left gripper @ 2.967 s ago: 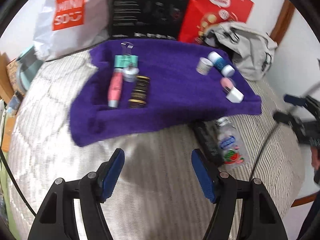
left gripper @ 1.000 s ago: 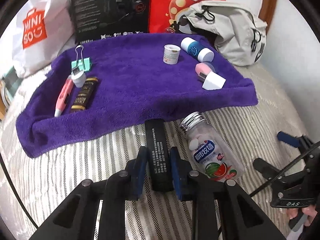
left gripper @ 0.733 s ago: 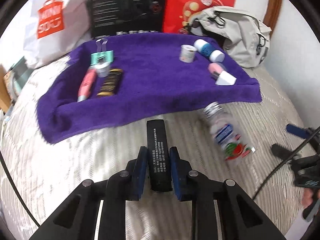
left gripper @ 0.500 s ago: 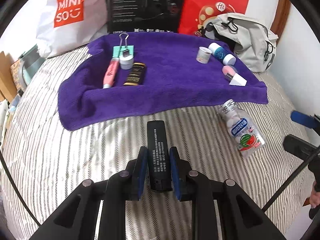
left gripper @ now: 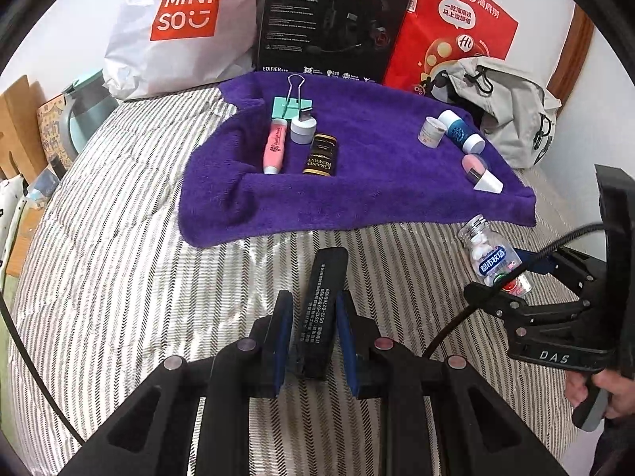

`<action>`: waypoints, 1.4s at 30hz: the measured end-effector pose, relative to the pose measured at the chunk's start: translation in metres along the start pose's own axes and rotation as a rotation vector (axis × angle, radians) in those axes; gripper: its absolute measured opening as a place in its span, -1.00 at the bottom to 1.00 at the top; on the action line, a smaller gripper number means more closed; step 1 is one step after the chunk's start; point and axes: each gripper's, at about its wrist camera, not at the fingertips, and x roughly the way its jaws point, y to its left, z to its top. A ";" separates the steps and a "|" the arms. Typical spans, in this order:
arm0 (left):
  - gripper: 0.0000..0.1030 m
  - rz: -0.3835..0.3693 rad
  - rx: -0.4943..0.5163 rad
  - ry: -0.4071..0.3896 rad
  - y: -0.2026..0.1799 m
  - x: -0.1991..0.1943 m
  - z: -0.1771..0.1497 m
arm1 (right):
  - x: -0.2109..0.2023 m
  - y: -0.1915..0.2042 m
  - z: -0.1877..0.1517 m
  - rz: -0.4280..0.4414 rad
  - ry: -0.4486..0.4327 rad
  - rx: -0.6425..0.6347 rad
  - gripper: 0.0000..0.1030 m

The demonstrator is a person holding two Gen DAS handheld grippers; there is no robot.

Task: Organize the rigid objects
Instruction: 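Grasp the clear candy jar with the right tool while the left tool holds the case, then set the black case beside the gold tube with the left tool while the right tool carries the jar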

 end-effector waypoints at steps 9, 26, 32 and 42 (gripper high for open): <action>-0.58 -0.005 -0.006 0.002 0.002 -0.002 0.000 | -0.005 -0.009 -0.001 0.009 0.000 -0.004 -0.18; -0.58 -0.001 0.023 0.038 -0.010 0.009 -0.004 | -0.007 -0.019 -0.001 0.048 0.017 -0.044 -0.18; -0.58 0.028 0.025 0.030 -0.003 -0.004 0.003 | -0.009 -0.024 -0.003 0.110 0.016 -0.048 -0.20; -0.58 0.022 0.029 0.008 -0.003 -0.014 0.027 | -0.021 -0.035 -0.007 0.134 0.012 -0.053 -0.21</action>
